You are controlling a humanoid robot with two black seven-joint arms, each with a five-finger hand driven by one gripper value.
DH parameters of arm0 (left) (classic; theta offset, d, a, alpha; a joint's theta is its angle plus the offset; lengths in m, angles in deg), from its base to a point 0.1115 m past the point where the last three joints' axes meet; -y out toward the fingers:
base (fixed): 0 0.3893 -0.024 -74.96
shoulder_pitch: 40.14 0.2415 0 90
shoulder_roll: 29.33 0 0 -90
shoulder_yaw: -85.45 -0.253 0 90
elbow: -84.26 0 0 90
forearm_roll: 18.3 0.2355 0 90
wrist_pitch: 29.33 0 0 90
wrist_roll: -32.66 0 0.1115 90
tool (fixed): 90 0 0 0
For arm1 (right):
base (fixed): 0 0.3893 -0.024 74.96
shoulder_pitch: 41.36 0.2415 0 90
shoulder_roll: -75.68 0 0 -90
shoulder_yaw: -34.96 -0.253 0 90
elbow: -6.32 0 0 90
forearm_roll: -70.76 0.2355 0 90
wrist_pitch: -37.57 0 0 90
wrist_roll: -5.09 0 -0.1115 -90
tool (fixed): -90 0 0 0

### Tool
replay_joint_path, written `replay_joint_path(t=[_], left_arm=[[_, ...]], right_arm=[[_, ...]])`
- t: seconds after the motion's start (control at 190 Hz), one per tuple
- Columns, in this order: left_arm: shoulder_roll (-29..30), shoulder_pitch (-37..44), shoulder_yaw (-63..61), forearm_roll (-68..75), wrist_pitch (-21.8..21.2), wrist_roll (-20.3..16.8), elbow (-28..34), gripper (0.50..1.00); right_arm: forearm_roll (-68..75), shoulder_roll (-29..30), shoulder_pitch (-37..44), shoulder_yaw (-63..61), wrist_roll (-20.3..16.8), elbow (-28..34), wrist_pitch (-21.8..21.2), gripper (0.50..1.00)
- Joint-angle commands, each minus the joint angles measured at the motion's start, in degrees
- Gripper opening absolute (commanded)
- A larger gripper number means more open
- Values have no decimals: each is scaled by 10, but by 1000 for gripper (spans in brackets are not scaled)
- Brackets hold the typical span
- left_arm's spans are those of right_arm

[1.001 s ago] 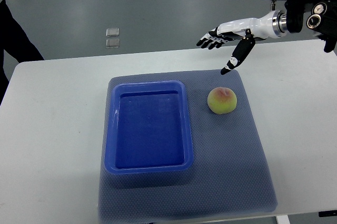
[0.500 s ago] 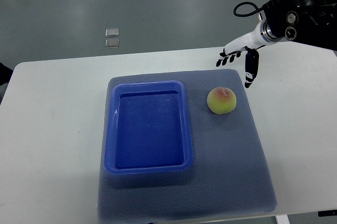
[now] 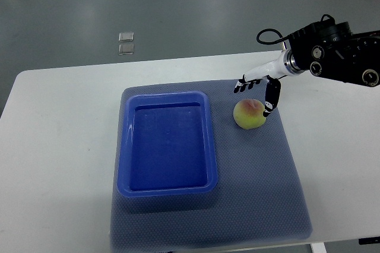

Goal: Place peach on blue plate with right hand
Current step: 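Lower the right hand onto the peach and close fingers around it, then lift the peach with the right hand above the blue tray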

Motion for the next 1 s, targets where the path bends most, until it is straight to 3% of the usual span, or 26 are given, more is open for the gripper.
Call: replay_joint_path(t=[0.0, 0.664, 0.69, 0.753, 0.759, 0.795, 0.822, 0.869, 0.874, 0.896, 0.996], left_arm=[[0, 0, 0, 0, 0, 0, 1, 1000], [0, 0, 0, 0, 0, 0, 0, 1000], [0, 0, 0, -1, 0, 0, 0, 1000], [0, 0, 0, 0, 0, 1, 0, 1000], [0, 0, 0, -1, 0, 0, 0, 1000], [0, 0, 0, 0, 0, 0, 0, 1000], [0, 0, 0, 0, 0, 1, 0, 1000], [0, 0, 0, 0, 0, 1, 0, 1000], [0, 0, 0, -1, 0, 0, 0, 1000], [0, 0, 0, -1, 0, 0, 0, 1000], [0, 0, 0, 0, 0, 0, 0, 1000]], right_arm=[[-1, 2, -13, -5, 0, -5, 12, 928], [-4, 16, -70, -7, 20, -21, 60, 901], [-5, 17, -79, -8, 24, -28, 68, 862], [-5, 17, -80, -8, 25, -29, 70, 860], [-6, 20, -84, -7, 28, -32, 82, 822], [-7, 23, -88, -7, 28, -36, 89, 774], [-9, 26, -91, -7, 30, -39, 94, 687], [-9, 26, -91, -7, 30, -39, 94, 686], [-10, 28, -93, -6, 30, -43, 100, 547], [-12, 28, -93, -7, 30, -43, 101, 503], [-23, 29, -92, -7, 30, -43, 105, 500]])
